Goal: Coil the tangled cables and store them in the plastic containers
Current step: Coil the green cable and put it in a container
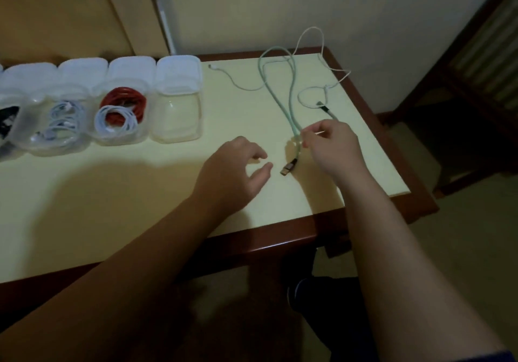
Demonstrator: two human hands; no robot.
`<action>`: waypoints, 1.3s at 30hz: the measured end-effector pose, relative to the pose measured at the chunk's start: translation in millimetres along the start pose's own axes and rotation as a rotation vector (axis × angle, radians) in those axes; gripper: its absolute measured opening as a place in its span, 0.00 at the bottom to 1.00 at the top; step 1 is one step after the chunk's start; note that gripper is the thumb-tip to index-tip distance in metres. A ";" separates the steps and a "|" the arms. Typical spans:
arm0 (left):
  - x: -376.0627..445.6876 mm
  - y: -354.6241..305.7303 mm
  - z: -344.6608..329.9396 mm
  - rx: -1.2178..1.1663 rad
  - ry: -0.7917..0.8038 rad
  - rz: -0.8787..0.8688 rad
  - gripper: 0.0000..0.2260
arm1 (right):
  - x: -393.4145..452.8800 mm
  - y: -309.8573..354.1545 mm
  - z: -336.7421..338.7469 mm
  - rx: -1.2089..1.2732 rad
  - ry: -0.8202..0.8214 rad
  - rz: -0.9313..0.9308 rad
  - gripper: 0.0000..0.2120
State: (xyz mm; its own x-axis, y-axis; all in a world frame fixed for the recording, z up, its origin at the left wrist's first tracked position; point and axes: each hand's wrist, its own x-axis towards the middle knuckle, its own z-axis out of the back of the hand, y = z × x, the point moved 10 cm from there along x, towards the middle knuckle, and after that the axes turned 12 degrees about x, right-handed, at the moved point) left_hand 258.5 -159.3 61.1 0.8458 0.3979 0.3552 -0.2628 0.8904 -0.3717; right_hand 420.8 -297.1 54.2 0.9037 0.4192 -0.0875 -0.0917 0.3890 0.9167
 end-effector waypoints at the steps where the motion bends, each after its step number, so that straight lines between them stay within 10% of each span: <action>1: 13.4 -12.8 -15.1 0.004 0.054 0.026 0.13 | 3.7 -4.3 2.1 0.002 0.004 -0.005 0.07; 9: 53.8 -37.0 -63.3 0.245 0.264 0.137 0.07 | 25.6 -9.7 8.4 0.187 0.012 0.033 0.06; 16: 8.5 7.3 -5.9 -0.856 0.362 0.431 0.06 | -15.0 41.7 -41.6 0.218 0.322 0.240 0.20; 20: -33.4 27.4 25.9 -1.248 0.469 0.538 0.13 | -61.6 70.8 -103.6 0.068 0.585 0.413 0.11; 39: -88.8 66.0 60.4 -2.134 0.566 0.601 0.19 | -144.3 79.7 -223.4 -0.196 0.935 0.479 0.13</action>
State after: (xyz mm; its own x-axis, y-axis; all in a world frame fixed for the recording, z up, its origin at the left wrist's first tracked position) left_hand 138.0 -122.5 56.9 0.9868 0.0168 -0.1610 -0.0685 -0.8576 -0.5097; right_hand 189.7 -143.3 52.7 0.0834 0.9937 -0.0753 -0.4930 0.1068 0.8635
